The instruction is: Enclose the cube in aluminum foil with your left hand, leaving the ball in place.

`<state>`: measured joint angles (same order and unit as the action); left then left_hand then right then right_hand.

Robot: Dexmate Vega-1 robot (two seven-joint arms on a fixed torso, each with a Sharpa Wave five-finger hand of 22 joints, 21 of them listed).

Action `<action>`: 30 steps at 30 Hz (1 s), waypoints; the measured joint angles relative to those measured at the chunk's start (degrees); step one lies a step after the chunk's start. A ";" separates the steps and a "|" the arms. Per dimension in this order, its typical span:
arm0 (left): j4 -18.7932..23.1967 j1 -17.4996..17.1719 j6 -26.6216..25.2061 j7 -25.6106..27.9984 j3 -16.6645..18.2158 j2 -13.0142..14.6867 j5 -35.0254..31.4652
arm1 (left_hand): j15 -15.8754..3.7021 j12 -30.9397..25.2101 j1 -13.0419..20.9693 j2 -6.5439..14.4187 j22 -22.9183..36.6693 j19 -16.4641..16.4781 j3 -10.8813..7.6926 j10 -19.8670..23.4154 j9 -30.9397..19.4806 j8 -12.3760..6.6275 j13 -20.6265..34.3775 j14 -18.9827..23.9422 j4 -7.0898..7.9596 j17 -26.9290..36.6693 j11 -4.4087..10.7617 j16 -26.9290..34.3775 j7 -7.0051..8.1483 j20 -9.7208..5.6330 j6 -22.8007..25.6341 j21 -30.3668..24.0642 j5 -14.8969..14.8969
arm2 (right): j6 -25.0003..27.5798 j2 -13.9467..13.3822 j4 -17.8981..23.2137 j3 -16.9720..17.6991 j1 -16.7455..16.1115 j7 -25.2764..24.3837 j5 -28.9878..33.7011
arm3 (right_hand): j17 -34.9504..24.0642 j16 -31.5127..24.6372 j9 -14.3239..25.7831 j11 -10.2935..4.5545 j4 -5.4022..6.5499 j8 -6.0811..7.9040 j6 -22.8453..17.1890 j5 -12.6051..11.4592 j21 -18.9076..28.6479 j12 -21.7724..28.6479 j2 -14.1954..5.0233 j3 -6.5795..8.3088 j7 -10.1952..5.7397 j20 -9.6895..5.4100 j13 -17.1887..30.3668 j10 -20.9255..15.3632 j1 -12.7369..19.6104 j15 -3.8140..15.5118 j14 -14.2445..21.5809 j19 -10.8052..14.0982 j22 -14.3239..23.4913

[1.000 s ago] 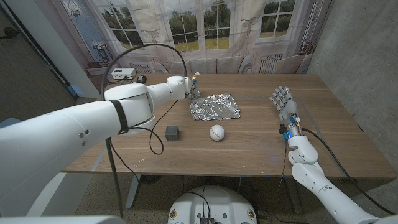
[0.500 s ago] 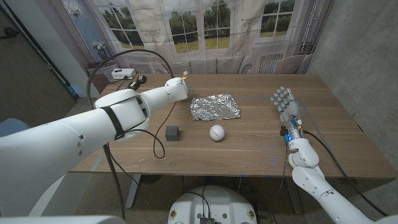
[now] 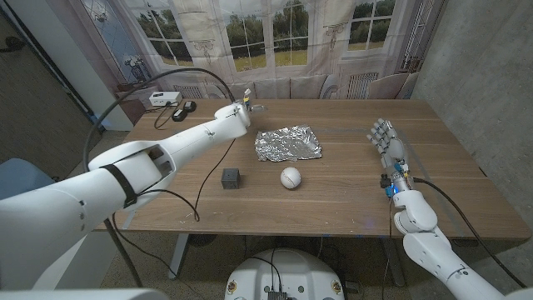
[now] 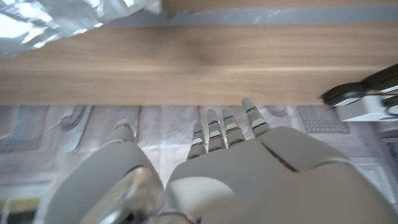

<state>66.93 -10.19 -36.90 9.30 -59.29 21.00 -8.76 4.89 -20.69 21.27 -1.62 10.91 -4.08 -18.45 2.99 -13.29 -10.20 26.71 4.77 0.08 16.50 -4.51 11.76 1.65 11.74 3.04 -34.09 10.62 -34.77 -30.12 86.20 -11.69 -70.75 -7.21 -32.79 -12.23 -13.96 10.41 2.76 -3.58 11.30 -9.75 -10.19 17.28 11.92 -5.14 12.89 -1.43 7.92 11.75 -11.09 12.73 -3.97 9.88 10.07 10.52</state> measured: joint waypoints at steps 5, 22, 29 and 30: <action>8.71 -4.05 4.82 1.47 3.78 2.61 0.47 | 0.25 0.76 -0.69 0.69 -0.24 0.18 0.00 -0.30 0.74 0.00 -0.99 -0.36 0.01 -0.89 -0.30 0.00 0.90 -0.18 -0.32 0.00 0.00 | 3.28 -1.86 3.92 0.83 -2.65 -4.60 4.43 | 0.25 0.44 0.00 -0.01 -0.55 0.00 -0.40 0.00 -0.34 0.00 0.23 0.09 -0.41 -0.55 0.00 0.01 0.24 0.21 -0.62 0.06 0.00; 24.98 -8.96 2.57 -9.26 7.41 8.67 0.23 | 2.08 5.81 -0.72 -0.79 -0.26 1.72 1.69 -5.47 2.38 0.30 -4.55 -3.91 -1.22 -4.25 0.32 -0.93 4.07 0.53 -8.63 1.67 0.00 | 16.06 -6.62 19.50 4.24 -13.32 -16.24 15.35 | 0.79 1.89 0.00 -0.81 -2.46 -0.71 2.20 0.00 -1.85 -0.70 1.80 -0.08 -1.53 3.80 0.00 2.70 1.85 -0.72 -2.96 -1.40 0.00; 26.37 -5.24 -0.23 -17.66 2.93 9.63 -2.33 | 3.06 8.40 -0.03 -3.37 -0.53 1.93 2.92 -9.71 2.64 0.30 -6.47 -7.58 -2.93 -5.55 0.95 -1.17 6.85 0.73 -13.01 3.55 1.52 | 18.94 -6.88 22.61 4.92 -15.48 -18.66 18.34 | 0.65 1.89 0.00 -0.81 -2.45 -0.71 2.20 0.00 -1.85 -0.69 1.79 -0.08 -1.53 3.79 0.00 2.70 1.84 -0.72 -2.96 -1.39 0.00; 26.02 -4.51 -0.45 -18.71 2.10 9.53 -2.74 | 3.11 8.63 -0.07 -3.41 -0.53 1.93 3.17 -10.12 2.64 0.30 -6.70 -7.82 -3.00 -5.59 1.01 -1.23 6.87 0.73 -12.98 3.75 1.80 | 18.94 -6.88 22.64 4.93 -15.51 -18.66 18.34 | 0.62 1.89 0.00 -0.81 -2.46 -0.71 2.20 0.00 -1.85 -0.69 1.79 -0.08 -1.53 3.79 0.00 2.70 1.84 -0.72 -2.96 -1.39 0.00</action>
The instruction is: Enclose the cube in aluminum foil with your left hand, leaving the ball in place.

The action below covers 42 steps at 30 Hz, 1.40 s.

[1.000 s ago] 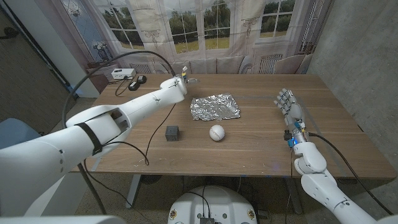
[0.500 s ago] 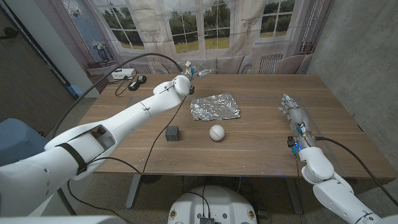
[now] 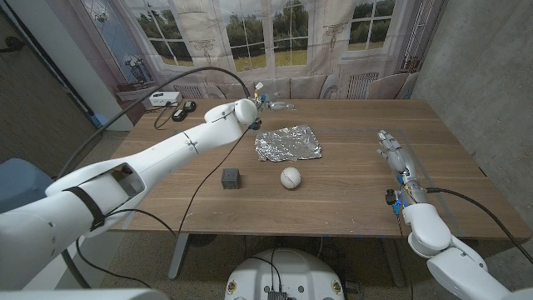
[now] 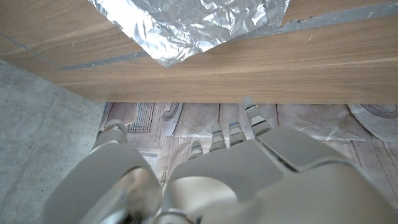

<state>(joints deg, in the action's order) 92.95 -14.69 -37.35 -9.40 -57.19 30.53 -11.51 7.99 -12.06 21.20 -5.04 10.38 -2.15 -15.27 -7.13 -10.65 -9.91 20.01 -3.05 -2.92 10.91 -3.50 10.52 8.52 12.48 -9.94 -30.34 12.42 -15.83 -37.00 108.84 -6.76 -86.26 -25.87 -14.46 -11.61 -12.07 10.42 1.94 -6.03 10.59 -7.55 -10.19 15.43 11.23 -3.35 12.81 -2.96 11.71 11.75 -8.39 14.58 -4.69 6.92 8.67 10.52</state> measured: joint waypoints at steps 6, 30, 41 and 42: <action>-3.15 3.80 -1.17 -6.21 -4.57 -1.74 -2.39 | 0.43 0.86 0.08 -0.98 -0.27 0.00 0.85 -2.45 0.00 0.00 -0.62 -1.37 -0.24 -0.27 0.12 -0.16 1.03 0.00 0.19 0.82 0.75 | 0.58 0.27 1.18 0.46 -1.16 -0.67 1.56 | 0.00 0.00 0.00 0.00 0.00 0.00 0.00 0.00 0.00 0.01 -0.02 0.00 0.00 0.00 0.00 0.00 -0.02 0.00 0.00 0.00 0.00; -15.32 11.41 -0.89 -18.90 -14.14 -8.71 -9.05 | 0.04 0.61 0.82 -2.32 -0.26 -0.01 1.96 -2.45 -0.01 -0.30 -1.42 -1.99 -0.88 -0.25 0.12 0.13 1.39 0.00 0.00 1.96 2.25 | 0.56 1.56 1.76 1.28 -1.92 -0.23 2.75 | 0.01 -0.02 0.00 0.00 0.01 0.01 -0.01 0.00 0.00 0.01 -0.55 0.00 0.00 -0.24 0.00 -0.01 -0.56 0.22 0.23 0.24 0.00; -19.58 13.04 -0.47 -22.33 -16.49 -11.26 -11.27 | -0.01 0.61 1.32 -2.76 -0.09 1.16 2.44 -2.45 -0.01 -0.30 -1.91 -1.33 -1.35 -0.25 0.12 0.57 1.39 -0.29 0.00 1.96 3.06 | 0.28 1.96 0.93 1.11 -1.38 0.20 2.67 | -0.08 -0.02 0.00 0.22 0.27 0.01 -0.01 0.00 0.00 0.02 -0.99 -0.27 0.01 -0.24 0.00 -0.24 -1.05 0.22 0.23 0.23 0.00; -19.94 13.16 -0.44 -22.55 -16.71 -11.49 -11.45 | 0.01 0.40 1.52 -2.55 -0.09 1.57 2.44 -2.45 -0.01 -0.30 -1.94 -1.30 -1.35 -0.25 0.12 0.57 1.39 -0.32 0.00 1.96 3.06 | 0.25 1.99 0.85 1.08 -1.36 0.22 2.64 | -0.19 -0.14 0.00 0.42 0.26 0.01 -0.01 0.00 0.00 0.02 -0.99 -0.25 0.01 -0.24 0.00 -0.43 -1.05 0.22 0.23 0.23 0.00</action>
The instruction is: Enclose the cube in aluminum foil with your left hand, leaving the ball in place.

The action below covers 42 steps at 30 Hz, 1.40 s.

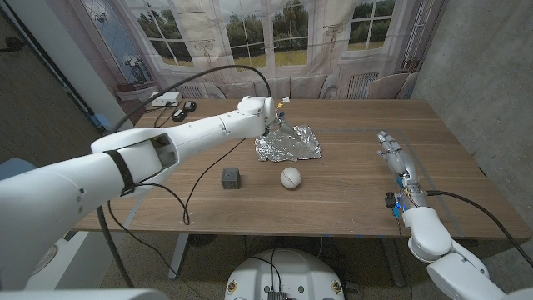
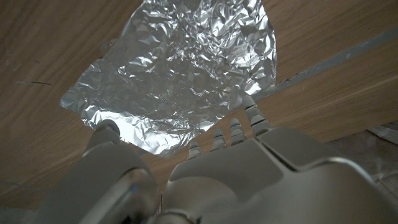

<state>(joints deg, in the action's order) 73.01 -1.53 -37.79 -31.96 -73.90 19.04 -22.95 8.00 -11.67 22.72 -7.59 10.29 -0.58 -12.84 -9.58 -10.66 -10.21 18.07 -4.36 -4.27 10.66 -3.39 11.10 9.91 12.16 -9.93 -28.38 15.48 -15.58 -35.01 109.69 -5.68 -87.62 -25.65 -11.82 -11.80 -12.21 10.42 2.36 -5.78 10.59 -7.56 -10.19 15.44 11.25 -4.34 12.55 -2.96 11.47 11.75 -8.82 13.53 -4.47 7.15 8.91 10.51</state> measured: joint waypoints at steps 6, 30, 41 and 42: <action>-1.60 0.47 0.09 -0.87 -1.21 -1.05 -1.11 | 0.11 -0.22 1.22 0.62 0.00 1.59 0.00 -0.21 -0.14 -0.14 -0.22 1.05 0.00 0.00 0.21 0.00 0.00 0.00 0.00 0.00 0.30 | -0.24 0.12 -0.27 -0.09 0.01 0.06 -0.09 | -0.08 -0.15 0.00 0.00 0.06 0.00 0.00 0.00 -0.44 0.00 0.23 0.06 0.00 0.00 0.00 0.00 -0.22 -0.11 0.34 0.00 0.00; -3.72 1.17 -4.54 -2.15 -7.44 -4.13 -9.43 | -0.98 -2.53 9.95 7.39 -0.06 12.61 -3.38 3.86 -0.15 -2.81 -1.33 6.02 -3.37 -0.26 0.49 0.88 -2.00 0.18 0.10 -0.46 -1.73 | -2.28 0.67 -1.56 -0.34 -0.06 0.57 -0.62 | -0.07 -0.15 0.00 -0.32 0.55 0.00 -0.24 -0.23 -0.44 0.23 -0.07 -0.06 -0.23 -0.07 0.00 -0.31 -0.95 0.09 1.15 0.48 0.00; -7.89 1.65 -5.41 -3.48 -10.19 -7.04 -11.23 | -0.94 -2.76 11.47 8.45 -0.15 15.20 -3.89 4.82 -0.15 -3.21 -1.60 6.42 -3.88 -0.27 0.31 0.54 -3.18 0.31 1.12 -0.46 -3.09 | -3.57 1.01 -2.57 -0.46 -0.06 0.74 -1.00 | -0.34 -0.59 0.00 -0.32 0.95 0.23 -0.28 -0.23 -0.44 0.23 -0.52 0.02 -0.18 -0.20 0.00 -0.93 -1.40 -0.21 1.45 1.03 0.00; -7.96 1.65 -5.66 -3.85 -10.23 -7.09 -11.92 | -0.94 -2.76 11.47 8.45 -0.15 15.35 -3.89 4.92 -0.15 -3.21 -1.60 6.42 -3.88 -0.27 0.20 0.54 -3.04 0.45 1.26 -0.46 -3.37 | -3.70 1.13 -2.90 -0.51 -0.01 0.75 -1.01 | -0.34 -0.59 0.00 -0.32 0.95 0.23 -0.44 -0.23 -0.44 0.23 -0.60 0.02 -0.02 -0.21 0.00 -0.93 -1.48 -0.21 1.45 1.03 0.00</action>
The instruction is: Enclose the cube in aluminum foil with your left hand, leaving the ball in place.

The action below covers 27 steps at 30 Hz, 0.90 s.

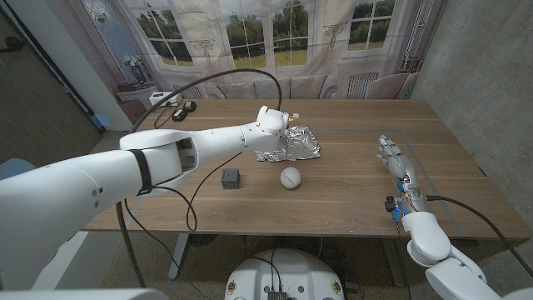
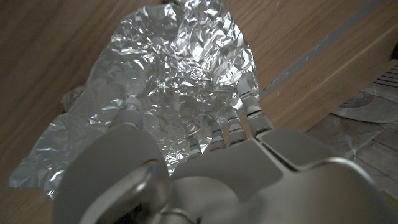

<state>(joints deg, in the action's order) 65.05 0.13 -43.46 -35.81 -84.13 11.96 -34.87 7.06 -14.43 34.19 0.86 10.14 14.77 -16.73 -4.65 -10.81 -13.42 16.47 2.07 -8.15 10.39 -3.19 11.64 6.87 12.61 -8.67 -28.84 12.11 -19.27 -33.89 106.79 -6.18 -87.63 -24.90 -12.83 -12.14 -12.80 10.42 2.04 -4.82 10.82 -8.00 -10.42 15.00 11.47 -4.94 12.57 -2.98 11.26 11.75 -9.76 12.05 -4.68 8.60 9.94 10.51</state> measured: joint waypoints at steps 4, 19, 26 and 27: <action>-1.27 0.15 -0.13 -0.12 -0.83 -0.88 -0.54 | -0.69 -0.90 0.88 0.35 -0.01 1.78 -0.27 2.39 0.04 -0.42 -0.28 1.42 -0.26 0.00 0.32 0.06 -0.96 -0.11 3.22 0.41 -0.92 | -0.35 0.07 -0.23 -0.01 0.01 0.02 -0.03 | 0.00 0.00 0.00 0.00 0.00 0.00 -0.01 0.00 0.00 0.00 0.00 0.00 0.01 0.00 0.00 0.00 0.00 0.30 0.31 0.00 0.00; -2.81 -0.34 -1.24 1.21 -2.10 -2.02 -2.61 | -6.46 -5.23 11.61 4.15 -0.15 18.39 -4.44 16.24 -0.08 -3.56 -0.44 13.90 -1.73 -0.13 1.08 1.53 -7.49 -1.50 20.59 0.00 -1.48 | -0.97 0.32 -0.86 -0.13 0.05 0.09 -0.19 | 0.01 0.00 0.00 0.32 0.23 0.00 -0.10 0.00 0.00 0.00 -0.21 0.23 -0.09 0.00 0.00 -0.31 -0.25 0.00 0.62 0.00 0.00; -2.45 -1.28 -2.09 3.09 -1.94 -1.67 -3.23 | -8.95 -6.23 13.75 4.70 -0.39 22.93 -5.71 20.22 -0.13 -4.32 0.08 17.80 -1.56 0.17 2.49 2.35 -7.75 -3.94 24.33 -0.22 -1.47 | -0.94 0.32 -0.59 -0.06 -0.27 -0.07 -0.10 | 0.02 0.00 0.00 0.32 0.23 0.00 -0.10 0.00 0.00 0.00 -0.07 0.23 -0.09 0.00 0.00 -0.30 -0.39 0.00 0.62 -0.01 0.00; -2.29 -1.43 -2.21 3.33 -1.90 -1.56 -3.31 | -9.23 -6.41 14.38 4.95 -0.39 23.44 -6.07 21.03 -0.13 -4.96 0.08 18.67 -1.58 0.16 2.55 2.59 -7.71 -4.43 24.46 -0.22 -1.47 | -0.90 0.30 -0.52 -0.03 -0.30 -0.09 -0.09 | 0.05 0.00 0.00 0.32 0.22 0.00 -0.10 0.00 0.00 0.00 -0.07 0.23 -0.09 0.00 0.00 -0.30 -0.38 0.00 0.62 0.00 0.00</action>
<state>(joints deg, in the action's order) 62.76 -1.31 -45.66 -32.48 -86.03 10.40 -38.18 -2.17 -20.84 48.57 5.81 9.75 38.20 -22.80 16.37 -10.94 -18.38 16.56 20.74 -9.73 10.55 -0.64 14.23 -0.84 8.18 15.79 -29.05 10.63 -20.17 -33.59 106.27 -6.22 -87.93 -24.99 -12.91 -12.09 -12.80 10.42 2.35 -4.60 10.82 -8.10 -10.42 15.00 11.47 -5.01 12.80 -3.07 11.26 11.75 -10.06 11.67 -4.69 9.22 9.93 10.51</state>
